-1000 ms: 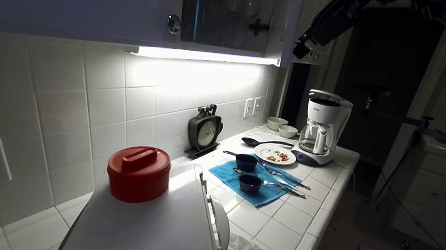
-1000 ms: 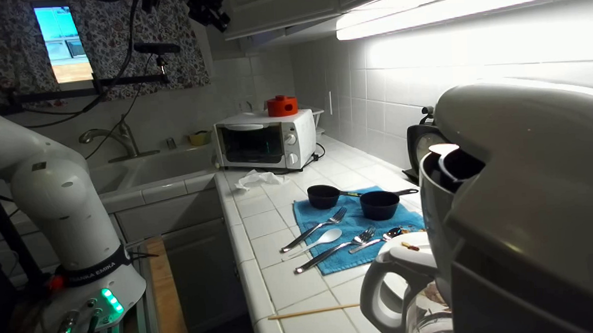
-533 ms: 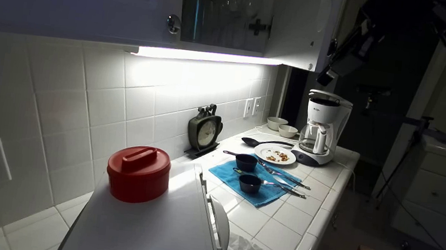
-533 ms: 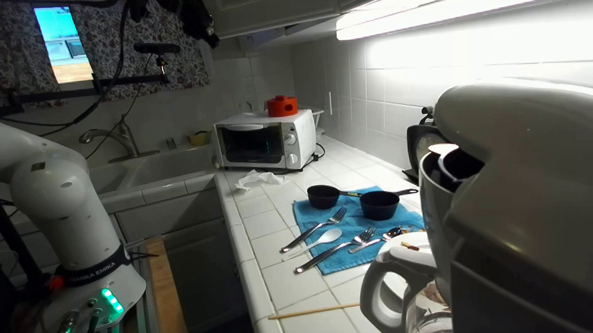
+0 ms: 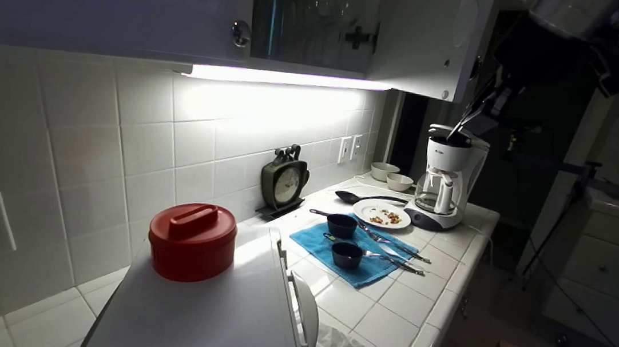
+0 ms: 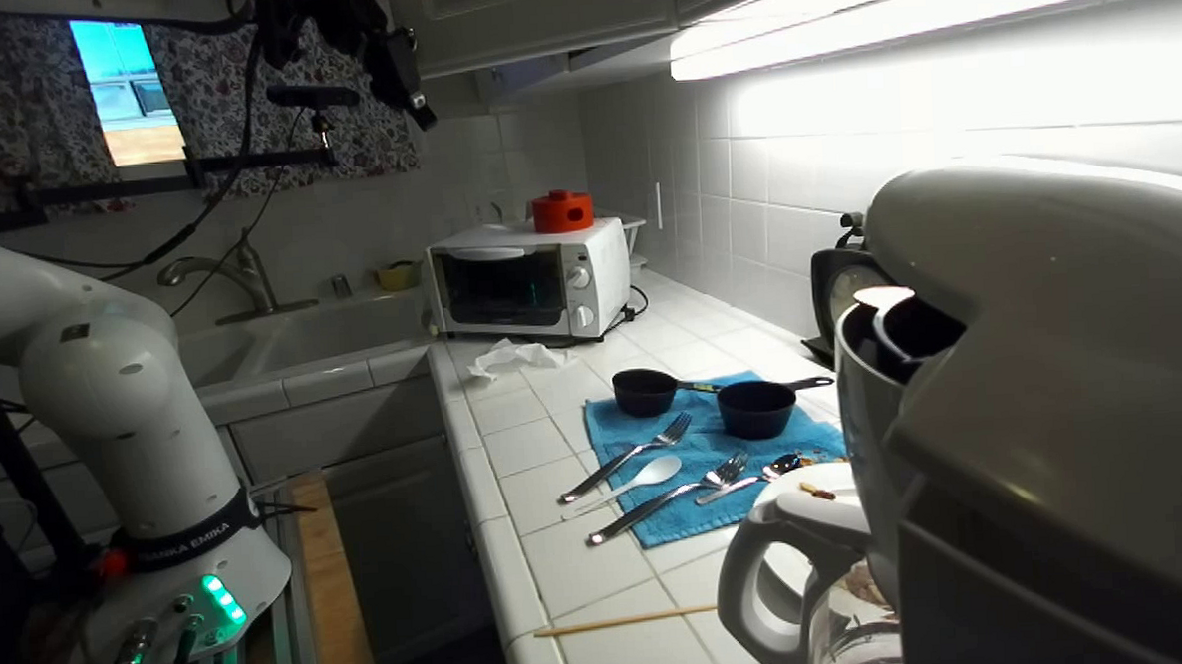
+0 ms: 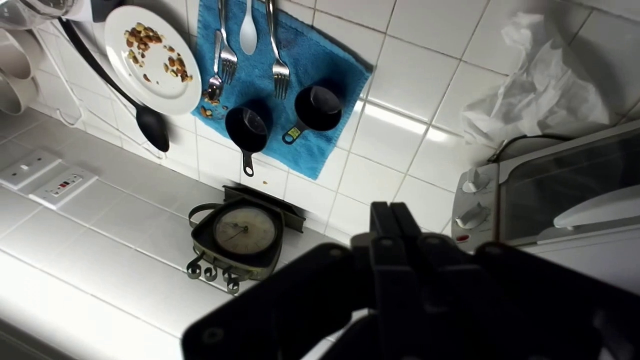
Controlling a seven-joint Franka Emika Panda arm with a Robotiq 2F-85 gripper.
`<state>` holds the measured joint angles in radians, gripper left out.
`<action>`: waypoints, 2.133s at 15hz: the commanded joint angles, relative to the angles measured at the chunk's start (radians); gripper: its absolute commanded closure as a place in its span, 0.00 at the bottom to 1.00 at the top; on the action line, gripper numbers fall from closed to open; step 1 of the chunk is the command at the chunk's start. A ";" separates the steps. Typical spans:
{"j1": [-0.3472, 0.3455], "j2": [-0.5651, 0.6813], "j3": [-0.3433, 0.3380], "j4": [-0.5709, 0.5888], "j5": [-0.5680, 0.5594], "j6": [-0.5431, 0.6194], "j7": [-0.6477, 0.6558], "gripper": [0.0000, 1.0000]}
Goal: Open the right side of the top cabinet
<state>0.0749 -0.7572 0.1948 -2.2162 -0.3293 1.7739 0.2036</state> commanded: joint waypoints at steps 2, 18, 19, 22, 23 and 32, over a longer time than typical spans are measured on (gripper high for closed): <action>0.011 -0.029 -0.011 -0.023 0.051 -0.021 -0.005 0.98; 0.068 -0.039 0.055 -0.024 0.233 -0.014 0.053 0.98; 0.072 -0.038 0.058 -0.023 0.237 -0.014 0.050 0.98; 0.076 -0.031 0.062 -0.014 0.264 -0.028 0.061 0.66; 0.074 -0.029 0.064 -0.011 0.273 -0.033 0.068 0.59; 0.044 -0.052 0.071 -0.001 0.318 -0.107 0.203 0.00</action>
<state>0.1371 -0.7710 0.2594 -2.2207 -0.0533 1.7097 0.3857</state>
